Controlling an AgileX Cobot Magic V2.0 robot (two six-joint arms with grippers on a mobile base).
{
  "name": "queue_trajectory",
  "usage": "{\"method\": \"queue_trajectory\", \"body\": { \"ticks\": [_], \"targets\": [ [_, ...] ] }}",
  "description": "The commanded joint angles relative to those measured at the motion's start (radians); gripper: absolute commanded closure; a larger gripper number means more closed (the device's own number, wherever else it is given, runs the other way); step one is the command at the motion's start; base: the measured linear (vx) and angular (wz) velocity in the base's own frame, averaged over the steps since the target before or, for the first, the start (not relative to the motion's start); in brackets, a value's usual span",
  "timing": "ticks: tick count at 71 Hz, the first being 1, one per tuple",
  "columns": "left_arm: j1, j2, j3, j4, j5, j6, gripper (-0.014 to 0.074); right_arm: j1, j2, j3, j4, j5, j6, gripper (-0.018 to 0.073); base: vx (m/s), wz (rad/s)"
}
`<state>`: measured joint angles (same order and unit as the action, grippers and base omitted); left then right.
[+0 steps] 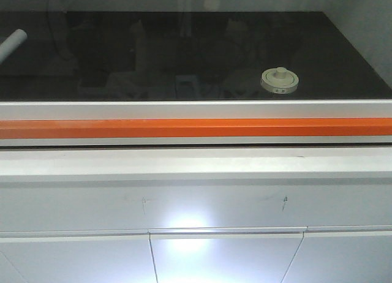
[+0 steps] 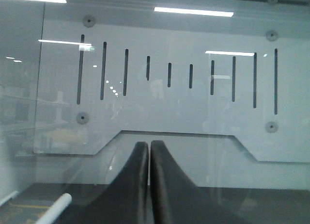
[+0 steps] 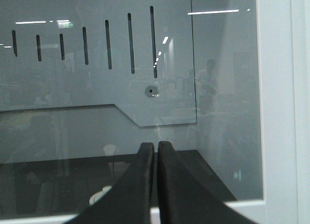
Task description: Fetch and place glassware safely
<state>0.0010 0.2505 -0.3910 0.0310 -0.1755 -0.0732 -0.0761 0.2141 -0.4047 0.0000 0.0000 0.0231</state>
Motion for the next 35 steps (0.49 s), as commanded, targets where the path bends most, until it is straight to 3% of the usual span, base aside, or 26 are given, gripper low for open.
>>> {"method": "queue_trajectory", "body": {
  "ticks": [1, 18, 35],
  "targets": [
    [-0.005, 0.156, -0.113, 0.001, -0.038, 0.051, 0.0603, 0.001, 0.135, -0.112, 0.0, -0.051, -0.01, 0.0563, 0.0, 0.0],
    [-0.005, 0.479, -0.216, 0.0, -0.087, 0.056, 0.0603, 0.001, 0.456, -0.205, 0.0, -0.171, -0.01, 0.0563, 0.0, 0.0],
    [-0.005, 0.612, -0.215, -0.007, -0.039, 0.053, 0.0603, 0.001, 0.64, -0.2, 0.0, -0.216, -0.003, 0.0563, 0.0, 0.0]
  ]
}}
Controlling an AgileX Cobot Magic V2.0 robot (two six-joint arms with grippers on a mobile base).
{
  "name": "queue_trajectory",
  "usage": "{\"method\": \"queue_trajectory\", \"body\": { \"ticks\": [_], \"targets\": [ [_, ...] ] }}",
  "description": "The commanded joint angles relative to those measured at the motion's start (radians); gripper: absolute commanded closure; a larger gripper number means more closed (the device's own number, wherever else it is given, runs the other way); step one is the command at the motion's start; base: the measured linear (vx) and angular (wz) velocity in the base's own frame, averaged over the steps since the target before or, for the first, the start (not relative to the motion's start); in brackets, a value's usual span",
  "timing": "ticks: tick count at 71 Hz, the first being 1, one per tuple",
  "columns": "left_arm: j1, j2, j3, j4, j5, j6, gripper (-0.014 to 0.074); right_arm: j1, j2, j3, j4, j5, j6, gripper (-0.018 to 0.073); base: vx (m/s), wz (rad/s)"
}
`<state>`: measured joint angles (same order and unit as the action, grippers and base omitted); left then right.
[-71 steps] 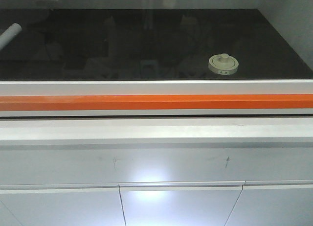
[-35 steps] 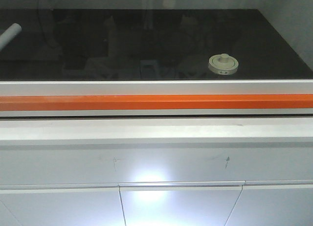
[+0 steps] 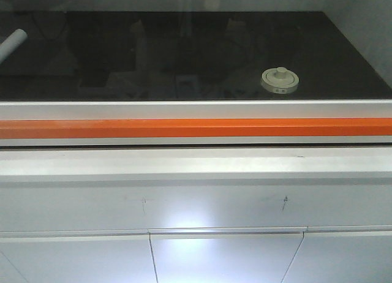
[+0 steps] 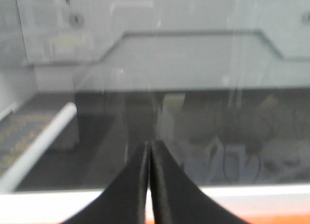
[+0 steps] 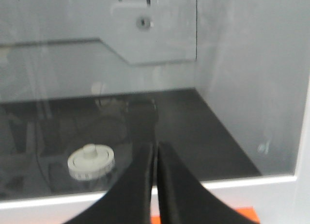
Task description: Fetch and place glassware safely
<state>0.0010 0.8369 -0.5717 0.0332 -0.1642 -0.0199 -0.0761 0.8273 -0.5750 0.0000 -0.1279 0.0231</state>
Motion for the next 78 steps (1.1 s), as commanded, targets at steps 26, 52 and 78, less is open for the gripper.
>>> {"method": "queue_trajectory", "body": {
  "ticks": [26, 52, 78],
  "targets": [
    [-0.006, -0.017, 0.242, -0.008, -0.399, -0.001, 0.0603, 0.001, -0.009, 0.254, -0.178, -0.472, 0.002, 0.056, 0.0, 0.0],
    [-0.006, -0.014, 0.4, -0.008, -0.513, -0.028, 0.0603, 0.001, 0.077, 0.355, -0.326, -0.582, 0.139, 0.056, 0.0, 0.0],
    [-0.006, -0.014, 0.4, -0.008, -0.557, -0.028, 0.0603, 0.001, 0.438, 0.354, -0.304, -0.898, 0.09, 0.056, 0.0, 0.0]
  ]
}}
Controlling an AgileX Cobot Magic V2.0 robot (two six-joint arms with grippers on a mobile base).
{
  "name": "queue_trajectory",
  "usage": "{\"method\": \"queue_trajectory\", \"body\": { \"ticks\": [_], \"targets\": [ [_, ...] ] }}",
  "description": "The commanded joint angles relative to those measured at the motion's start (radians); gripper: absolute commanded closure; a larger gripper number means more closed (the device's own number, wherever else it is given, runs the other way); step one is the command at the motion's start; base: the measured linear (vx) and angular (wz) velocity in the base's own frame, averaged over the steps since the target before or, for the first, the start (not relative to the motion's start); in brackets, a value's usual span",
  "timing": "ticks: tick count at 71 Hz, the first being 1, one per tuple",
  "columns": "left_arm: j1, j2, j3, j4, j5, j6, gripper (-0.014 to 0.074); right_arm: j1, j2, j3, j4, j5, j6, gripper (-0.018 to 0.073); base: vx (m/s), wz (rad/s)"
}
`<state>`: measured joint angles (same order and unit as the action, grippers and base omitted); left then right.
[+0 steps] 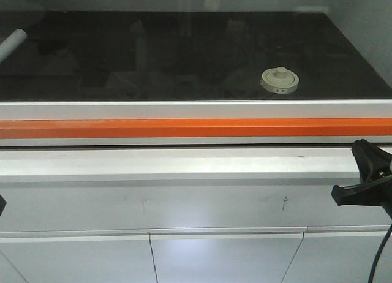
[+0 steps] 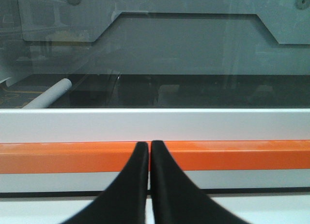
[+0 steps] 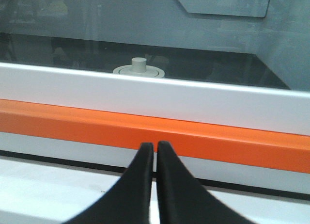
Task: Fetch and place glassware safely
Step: 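Move the right gripper to the orange sash handle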
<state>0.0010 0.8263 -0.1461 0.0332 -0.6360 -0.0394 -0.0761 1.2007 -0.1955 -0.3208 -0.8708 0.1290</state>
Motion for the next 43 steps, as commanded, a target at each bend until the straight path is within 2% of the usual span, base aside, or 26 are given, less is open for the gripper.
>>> {"method": "queue_trajectory", "body": {
  "ticks": [1, 26, 43],
  "targets": [
    [-0.006, -0.003, -0.026, -0.008, -0.085, -0.008, 0.0603, 0.001, 0.07, -0.025, 0.019, -0.165, -0.016, 0.056, 0.0, 0.0],
    [-0.006, -0.003, -0.026, -0.008, -0.085, -0.008, 0.0603, 0.001, 0.281, -0.028, 0.079, -0.317, -0.129, 0.056, 0.0, 0.0],
    [-0.006, -0.003, -0.026, -0.008, -0.085, -0.008, 0.0603, 0.001, 0.362, -0.061, 0.091, -0.349, -0.144, 0.056, 0.0, 0.0]
  ]
}}
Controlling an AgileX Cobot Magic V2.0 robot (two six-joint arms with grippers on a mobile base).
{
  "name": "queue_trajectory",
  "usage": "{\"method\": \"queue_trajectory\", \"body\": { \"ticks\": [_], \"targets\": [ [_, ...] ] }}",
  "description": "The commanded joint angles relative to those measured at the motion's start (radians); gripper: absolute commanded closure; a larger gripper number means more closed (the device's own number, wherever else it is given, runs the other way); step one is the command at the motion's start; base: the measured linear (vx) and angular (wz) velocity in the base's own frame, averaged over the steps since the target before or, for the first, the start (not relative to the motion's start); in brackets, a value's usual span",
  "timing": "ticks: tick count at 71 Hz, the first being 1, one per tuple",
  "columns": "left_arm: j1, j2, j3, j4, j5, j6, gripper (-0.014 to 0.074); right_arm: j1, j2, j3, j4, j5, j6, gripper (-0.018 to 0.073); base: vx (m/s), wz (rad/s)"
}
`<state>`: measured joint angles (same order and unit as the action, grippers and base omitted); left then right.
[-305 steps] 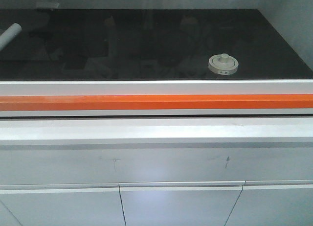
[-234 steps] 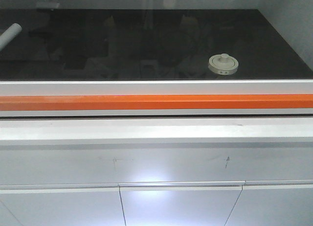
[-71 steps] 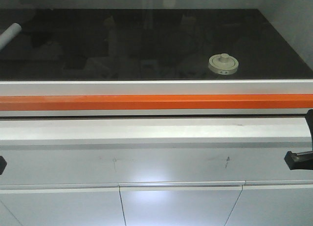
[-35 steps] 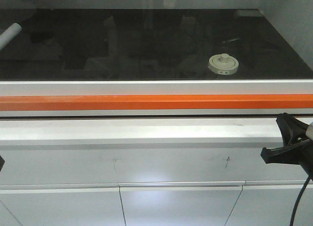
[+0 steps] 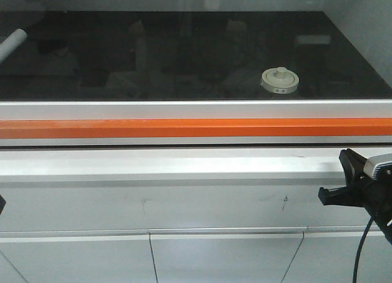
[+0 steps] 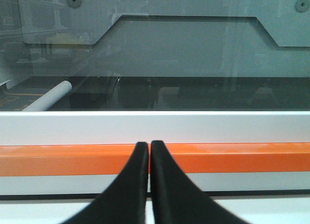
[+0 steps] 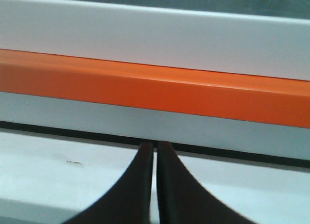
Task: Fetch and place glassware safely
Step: 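Move the right gripper to the orange sash handle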
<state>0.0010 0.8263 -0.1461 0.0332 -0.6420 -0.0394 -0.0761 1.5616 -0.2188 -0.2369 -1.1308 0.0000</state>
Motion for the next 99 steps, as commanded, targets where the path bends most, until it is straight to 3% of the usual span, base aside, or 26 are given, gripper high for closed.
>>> {"method": "queue_trajectory", "body": {
  "ticks": [1, 41, 78, 99],
  "targets": [
    [-0.006, -0.003, -0.026, -0.008, -0.079, -0.008, 0.0603, 0.001, 0.003, -0.042, 0.007, -0.089, -0.015, 0.056, 0.0, 0.0],
    [-0.006, -0.003, -0.026, -0.008, -0.079, -0.008, 0.0603, 0.001, 0.168, -0.169, 0.027, -0.09, -0.017, 0.056, 0.0, 0.0],
    [-0.006, -0.002, -0.026, -0.003, -0.075, -0.007, 0.0603, 0.001, 0.178, -0.252, 0.052, -0.129, -0.01, 0.056, 0.0, 0.0],
    [-0.006, 0.153, -0.026, 0.003, -0.109, -0.006, 0.0603, 0.001, 0.178, -0.251, 0.048, -0.147, -0.01, 0.056, 0.0, -0.01]
  ]
}}
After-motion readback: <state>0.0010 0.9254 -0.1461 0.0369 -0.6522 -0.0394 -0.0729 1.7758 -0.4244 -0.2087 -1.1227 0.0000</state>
